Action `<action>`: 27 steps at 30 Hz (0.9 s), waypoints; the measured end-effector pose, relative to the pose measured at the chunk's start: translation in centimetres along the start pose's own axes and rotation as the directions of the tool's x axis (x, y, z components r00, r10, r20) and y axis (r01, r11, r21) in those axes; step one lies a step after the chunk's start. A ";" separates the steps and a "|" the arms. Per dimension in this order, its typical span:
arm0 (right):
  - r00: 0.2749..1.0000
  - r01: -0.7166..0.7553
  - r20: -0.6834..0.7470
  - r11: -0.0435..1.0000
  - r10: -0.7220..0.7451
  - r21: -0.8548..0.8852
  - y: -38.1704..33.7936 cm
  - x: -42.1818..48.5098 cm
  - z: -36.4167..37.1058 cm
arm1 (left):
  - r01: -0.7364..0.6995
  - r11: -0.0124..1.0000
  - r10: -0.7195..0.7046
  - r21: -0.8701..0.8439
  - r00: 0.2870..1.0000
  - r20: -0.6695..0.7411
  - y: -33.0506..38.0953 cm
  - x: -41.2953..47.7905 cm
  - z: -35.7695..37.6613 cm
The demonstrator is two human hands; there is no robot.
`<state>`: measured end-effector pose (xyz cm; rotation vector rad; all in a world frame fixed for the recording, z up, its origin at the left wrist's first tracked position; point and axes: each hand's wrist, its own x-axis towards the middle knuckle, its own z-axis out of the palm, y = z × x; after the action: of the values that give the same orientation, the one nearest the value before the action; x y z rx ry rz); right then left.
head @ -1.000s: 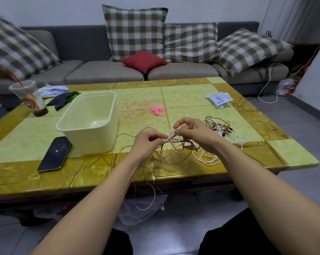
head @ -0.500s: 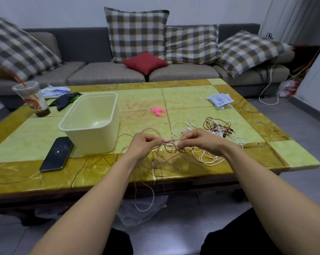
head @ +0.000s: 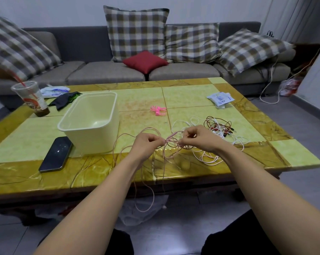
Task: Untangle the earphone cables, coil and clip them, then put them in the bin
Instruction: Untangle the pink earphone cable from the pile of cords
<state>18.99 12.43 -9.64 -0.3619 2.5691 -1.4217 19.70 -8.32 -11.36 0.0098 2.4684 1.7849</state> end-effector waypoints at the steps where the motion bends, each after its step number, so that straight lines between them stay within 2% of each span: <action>1: 1.000 0.020 -0.012 1.000 -0.020 0.007 0.0 0.1 0.1 | -0.015 1.000 0.015 0.000 1.000 -0.006 0.0 0.0 0.1; 5: 0.997 0.057 -0.053 0.998 -0.056 0.026 0.1 0.4 0.5 | -0.067 0.997 0.067 0.029 0.997 -0.023 -0.2 0.1 0.4; 8: 0.994 0.097 -0.027 0.988 -0.101 -0.117 -0.2 0.6 0.8 | -0.127 0.991 0.128 0.037 0.991 -0.029 -0.2 0.1 0.5; 11: 0.982 0.133 -0.100 0.965 -0.159 -0.228 -0.4 0.8 0.9 | -0.163 0.985 0.164 0.055 0.986 -0.024 0.0 0.0 0.7; 14: 0.975 0.099 -0.184 0.983 -0.127 -0.153 -0.4 1.0 0.9 | -0.195 0.979 0.199 0.065 0.978 -0.063 0.0 0.0 0.8; 23: 0.972 -0.038 -0.234 0.999 0.030 -0.029 -1.6 0.6 1.6 | -0.226 0.970 0.236 0.086 0.962 -0.137 0.6 -0.6 0.8; 27: 0.992 -0.061 -0.110 0.997 0.066 0.053 -2.0 0.6 1.7 | -0.212 0.967 0.234 0.138 0.958 -0.164 0.8 -0.8 1.0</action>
<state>19.09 9.87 -8.83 -0.1960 2.6014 -1.5207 20.56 -7.13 -10.83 0.1494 2.7998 1.7890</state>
